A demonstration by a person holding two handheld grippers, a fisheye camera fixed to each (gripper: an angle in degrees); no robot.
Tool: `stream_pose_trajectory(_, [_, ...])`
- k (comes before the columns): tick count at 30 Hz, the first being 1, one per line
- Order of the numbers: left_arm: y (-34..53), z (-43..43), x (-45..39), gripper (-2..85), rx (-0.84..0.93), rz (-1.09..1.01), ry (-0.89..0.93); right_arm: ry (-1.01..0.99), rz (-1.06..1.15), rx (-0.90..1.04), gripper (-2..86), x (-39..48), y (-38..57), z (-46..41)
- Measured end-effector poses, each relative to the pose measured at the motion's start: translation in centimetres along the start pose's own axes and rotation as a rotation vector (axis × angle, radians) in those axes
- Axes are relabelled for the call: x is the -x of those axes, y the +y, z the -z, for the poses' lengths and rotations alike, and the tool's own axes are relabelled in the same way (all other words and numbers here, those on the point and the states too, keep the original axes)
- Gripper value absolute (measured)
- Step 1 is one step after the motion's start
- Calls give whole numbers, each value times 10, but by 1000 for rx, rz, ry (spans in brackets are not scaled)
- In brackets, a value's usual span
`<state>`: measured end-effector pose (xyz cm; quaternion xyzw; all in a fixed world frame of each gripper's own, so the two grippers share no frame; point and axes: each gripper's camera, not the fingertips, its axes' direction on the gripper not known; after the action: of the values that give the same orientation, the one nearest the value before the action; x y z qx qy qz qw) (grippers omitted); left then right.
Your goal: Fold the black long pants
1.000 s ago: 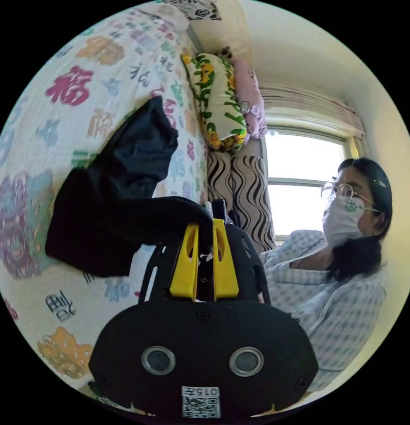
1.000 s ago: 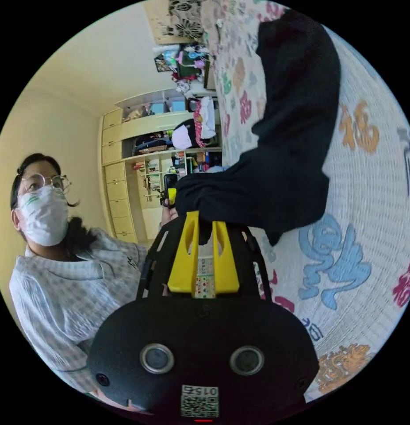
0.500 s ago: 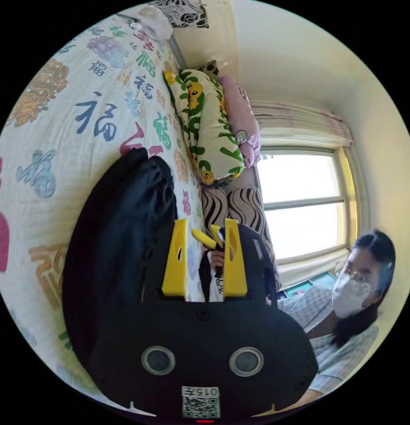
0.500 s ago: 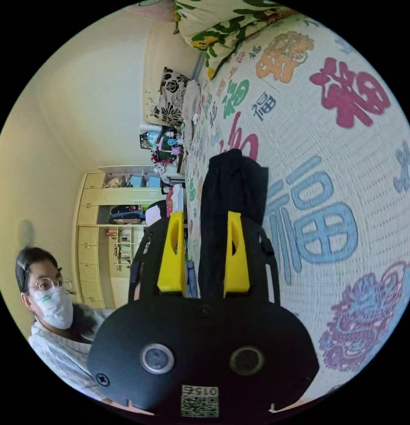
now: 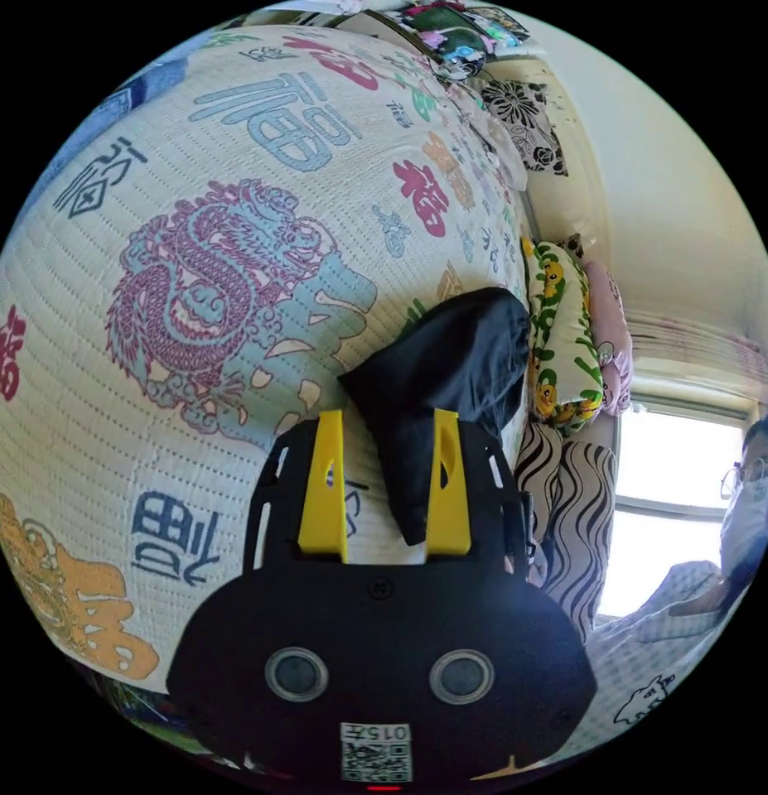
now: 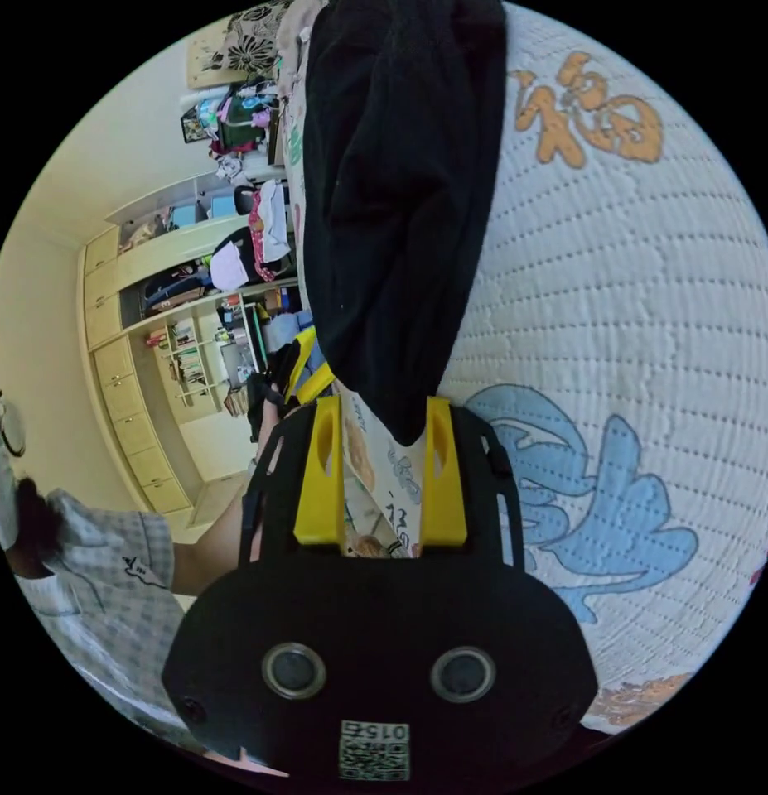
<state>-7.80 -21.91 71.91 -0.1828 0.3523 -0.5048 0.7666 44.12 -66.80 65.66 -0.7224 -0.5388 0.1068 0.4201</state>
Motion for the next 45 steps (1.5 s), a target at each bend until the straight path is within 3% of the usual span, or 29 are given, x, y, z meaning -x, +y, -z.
stream_pose_trajectory(3, [-11, -17, 2, 123, 16, -47, 2, 69, 19, -21, 79, -2, -10, -13])
stream_pose_trajectory(8, [-17, -26, 9, 16, 106, -77, 89, 79, 51, 39, 16, -7, -19, -14])
stream_pose_trajectory(13, [25, 5, -5, 1, 150, -153, 123, 16, 99, 38, 4, 0, 31, 17])
stream_pose_trajectory(15, [60, 20, -6, -1, 202, -146, 88, 21, 95, 127, 2, 4, 77, 21])
stream_pose_trajectory(23, [239, 89, 41, -1, 470, 209, -40, -144, -229, 435, 0, -17, 244, -9])
stream_pose_trajectory(27, [224, 83, 24, 2, 390, 160, 23, -185, -198, 286, 1, -15, 241, 12])
stream_pose_trajectory(31, [153, 42, -7, 11, 255, -17, 141, -198, -52, 129, 6, -12, 186, 44])
stream_pose_trajectory(34, [106, -11, 3, 36, 200, 7, 206, -77, 41, 54, 20, -26, 128, 60])
stream_pose_trajectory(36, [85, -45, 19, 63, 221, 66, 185, -19, -18, 66, 56, -57, 88, 55])
stream_pose_trajectory(39, [74, -62, 33, 84, 212, 134, 274, -88, -65, -16, 83, -75, 82, 59])
stream_pose_trajectory(42, [78, -42, 22, 84, 188, 15, 309, -87, -16, -165, 80, -68, 115, 77])
stream_pose_trajectory(45, [86, -34, -2, 76, 253, -265, 165, 38, 65, -233, 61, -54, 151, 73])
